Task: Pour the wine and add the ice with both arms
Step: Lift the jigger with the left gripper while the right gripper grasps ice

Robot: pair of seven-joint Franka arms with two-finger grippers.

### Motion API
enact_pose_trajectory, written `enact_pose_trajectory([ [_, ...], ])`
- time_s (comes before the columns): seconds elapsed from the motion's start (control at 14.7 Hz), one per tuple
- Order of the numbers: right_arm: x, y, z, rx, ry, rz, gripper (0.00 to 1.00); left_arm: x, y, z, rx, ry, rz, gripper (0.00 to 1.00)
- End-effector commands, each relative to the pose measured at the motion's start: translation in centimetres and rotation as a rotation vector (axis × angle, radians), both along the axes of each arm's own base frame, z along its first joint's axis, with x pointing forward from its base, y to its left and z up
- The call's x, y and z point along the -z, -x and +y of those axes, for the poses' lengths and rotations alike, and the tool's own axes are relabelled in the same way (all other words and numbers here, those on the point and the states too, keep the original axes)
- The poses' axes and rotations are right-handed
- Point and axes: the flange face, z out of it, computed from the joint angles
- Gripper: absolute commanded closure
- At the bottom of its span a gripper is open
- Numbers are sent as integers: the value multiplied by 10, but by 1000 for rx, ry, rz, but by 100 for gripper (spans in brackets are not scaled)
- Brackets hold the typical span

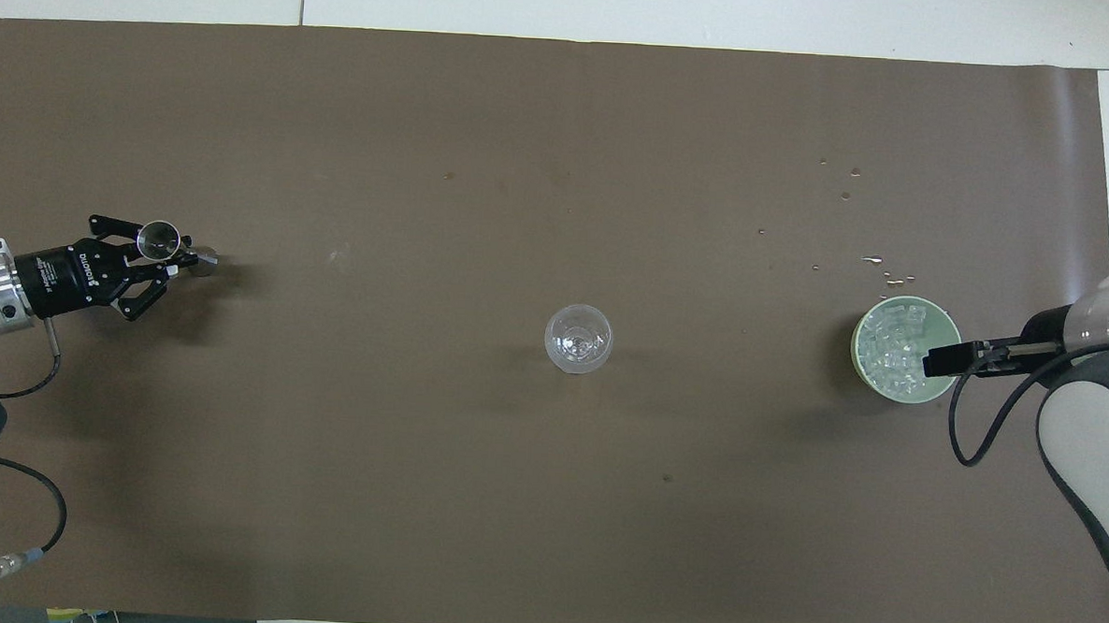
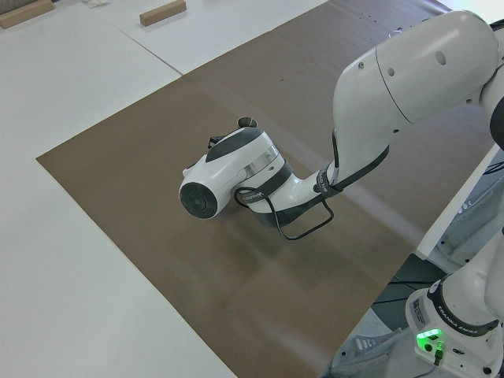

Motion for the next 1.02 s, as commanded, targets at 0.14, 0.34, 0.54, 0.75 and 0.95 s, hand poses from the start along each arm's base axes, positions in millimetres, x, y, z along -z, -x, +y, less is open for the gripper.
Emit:
enact_pose_trajectory([
  [0.14, 54, -7, -6, 1, -6, -27, 0, -16, 5, -5, -13, 57, 3, 100],
  [0.34, 74, -11, -8, 10, 0, -47, 12, -51, 8, -14, 25, 118, -15, 100],
  [0.54, 87, -9, -8, 12, -2, -26, 13, -97, 13, -33, 97, 90, 29, 100],
  [0.75, 102, -6, -9, 14, 4, -40, 21, -150, 24, -70, 228, 87, 50, 100],
  [0.95, 110, -4, -7, 14, 4, -33, 26, -183, 29, -130, 331, 77, 74, 100],
])
